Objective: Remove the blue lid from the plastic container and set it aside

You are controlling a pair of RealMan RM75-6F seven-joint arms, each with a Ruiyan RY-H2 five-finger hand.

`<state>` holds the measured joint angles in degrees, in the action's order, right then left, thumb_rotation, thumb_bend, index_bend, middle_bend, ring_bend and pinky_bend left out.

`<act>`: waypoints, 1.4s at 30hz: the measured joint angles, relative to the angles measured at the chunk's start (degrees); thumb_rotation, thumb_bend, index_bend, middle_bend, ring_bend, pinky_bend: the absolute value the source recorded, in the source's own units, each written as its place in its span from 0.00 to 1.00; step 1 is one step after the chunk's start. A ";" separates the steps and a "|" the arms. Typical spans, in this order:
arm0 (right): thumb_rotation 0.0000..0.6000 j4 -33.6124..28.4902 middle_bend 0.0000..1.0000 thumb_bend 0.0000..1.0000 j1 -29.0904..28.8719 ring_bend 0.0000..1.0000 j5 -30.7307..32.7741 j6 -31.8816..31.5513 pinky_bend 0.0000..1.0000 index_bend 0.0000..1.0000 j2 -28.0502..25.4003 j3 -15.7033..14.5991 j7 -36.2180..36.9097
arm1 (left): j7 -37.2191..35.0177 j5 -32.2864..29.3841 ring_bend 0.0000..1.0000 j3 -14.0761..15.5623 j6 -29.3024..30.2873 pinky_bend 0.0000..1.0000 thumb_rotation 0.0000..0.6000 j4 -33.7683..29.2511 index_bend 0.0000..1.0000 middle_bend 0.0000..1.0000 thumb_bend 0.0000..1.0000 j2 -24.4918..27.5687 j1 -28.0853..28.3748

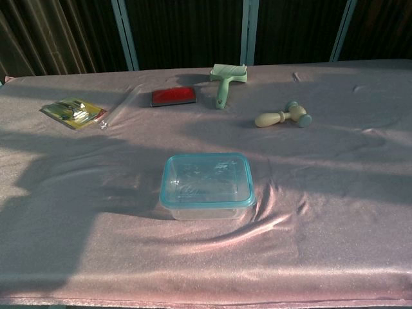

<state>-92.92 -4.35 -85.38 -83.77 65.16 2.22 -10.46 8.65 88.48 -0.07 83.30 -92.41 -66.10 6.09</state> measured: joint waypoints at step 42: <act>1.00 -1.07 0.00 0.14 -0.06 0.00 -3.10 1.26 0.00 0.00 -0.91 -1.60 4.63 | -3.16 5.45 0.00 -2.82 -26.38 0.00 1.00 -3.87 0.00 0.00 0.27 -21.45 23.83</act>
<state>-93.99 -4.41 -88.48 -82.50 64.24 0.62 -5.83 5.48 93.92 -2.88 56.92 -96.28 -87.55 29.92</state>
